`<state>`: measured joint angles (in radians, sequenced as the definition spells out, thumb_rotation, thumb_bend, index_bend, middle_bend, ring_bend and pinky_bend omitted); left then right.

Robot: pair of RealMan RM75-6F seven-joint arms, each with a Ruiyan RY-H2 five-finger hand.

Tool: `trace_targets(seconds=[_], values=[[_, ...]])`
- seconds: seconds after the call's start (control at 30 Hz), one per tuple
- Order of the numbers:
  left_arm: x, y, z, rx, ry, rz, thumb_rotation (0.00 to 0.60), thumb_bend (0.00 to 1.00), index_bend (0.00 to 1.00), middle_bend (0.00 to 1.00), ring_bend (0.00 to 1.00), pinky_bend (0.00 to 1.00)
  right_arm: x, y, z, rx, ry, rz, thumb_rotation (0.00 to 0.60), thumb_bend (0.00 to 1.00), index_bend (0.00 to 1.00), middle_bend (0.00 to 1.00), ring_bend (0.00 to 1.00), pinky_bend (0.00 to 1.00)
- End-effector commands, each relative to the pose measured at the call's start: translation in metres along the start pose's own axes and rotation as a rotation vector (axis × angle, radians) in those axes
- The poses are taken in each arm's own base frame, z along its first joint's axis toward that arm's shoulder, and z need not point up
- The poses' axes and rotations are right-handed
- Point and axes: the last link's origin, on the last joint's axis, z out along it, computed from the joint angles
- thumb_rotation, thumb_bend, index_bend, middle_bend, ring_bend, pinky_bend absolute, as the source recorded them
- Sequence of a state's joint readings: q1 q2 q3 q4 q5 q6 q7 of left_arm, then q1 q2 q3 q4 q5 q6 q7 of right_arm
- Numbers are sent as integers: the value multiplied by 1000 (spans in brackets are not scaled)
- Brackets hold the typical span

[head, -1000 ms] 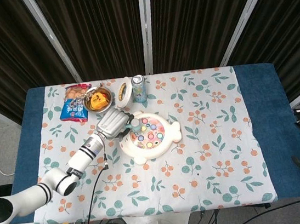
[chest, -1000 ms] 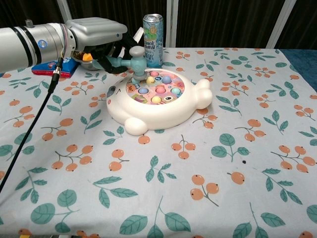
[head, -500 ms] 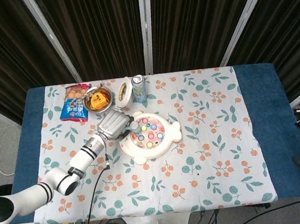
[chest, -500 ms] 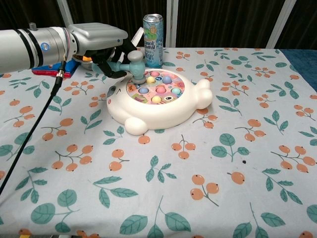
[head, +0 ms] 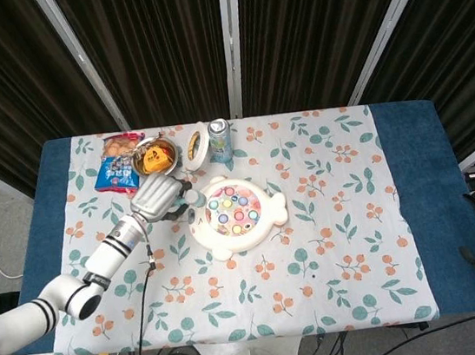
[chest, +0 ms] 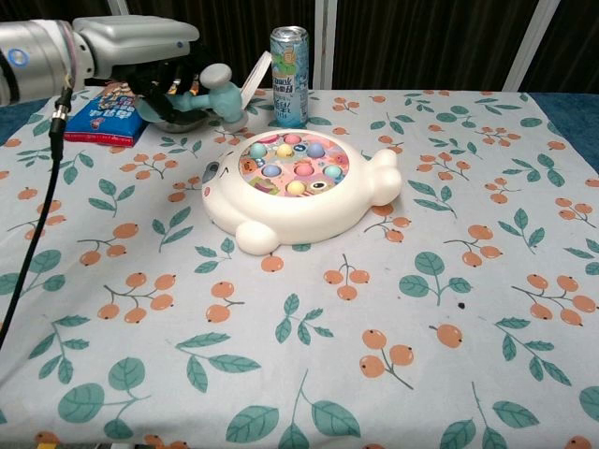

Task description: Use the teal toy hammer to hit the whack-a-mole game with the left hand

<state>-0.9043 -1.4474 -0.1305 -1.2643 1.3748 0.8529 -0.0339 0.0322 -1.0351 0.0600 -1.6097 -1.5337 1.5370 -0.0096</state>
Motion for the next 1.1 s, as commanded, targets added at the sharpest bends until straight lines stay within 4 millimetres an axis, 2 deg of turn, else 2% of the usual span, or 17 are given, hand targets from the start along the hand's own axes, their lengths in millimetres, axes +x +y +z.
trace_targets(seconds=[0.03, 0.23, 0.53, 0.73, 0.93, 1.1], values=[[-10, -15, -19, 38, -35, -24, 600, 564, 633, 723, 567, 886, -1, -1, 1, 4, -2, 1, 600, 136, 102, 204, 0, 14], [-37, -33, -43, 85, -95, -35, 600, 563, 630, 713, 559, 852, -3, -3, 1, 11, -9, 5, 600, 136, 102, 204, 0, 14], [-66, -44, -47, 106, -115, -18, 600, 545, 580, 660, 490, 713, -3, -5, 0, 6, -9, 0, 600, 136, 102, 204, 0, 14], [-73, -47, -48, 103, -121, 15, 600, 474, 484, 558, 378, 566, -2, -6, -1, 4, -8, -3, 600, 136, 102, 204, 0, 13], [-75, -49, -50, 104, -127, 20, 600, 381, 405, 479, 319, 507, -2, -6, 0, 3, -8, -4, 600, 136, 102, 204, 0, 14], [-73, -49, -52, 101, -129, 29, 600, 342, 359, 439, 287, 489, -3, -6, 0, 2, -10, -3, 600, 136, 102, 204, 0, 14]])
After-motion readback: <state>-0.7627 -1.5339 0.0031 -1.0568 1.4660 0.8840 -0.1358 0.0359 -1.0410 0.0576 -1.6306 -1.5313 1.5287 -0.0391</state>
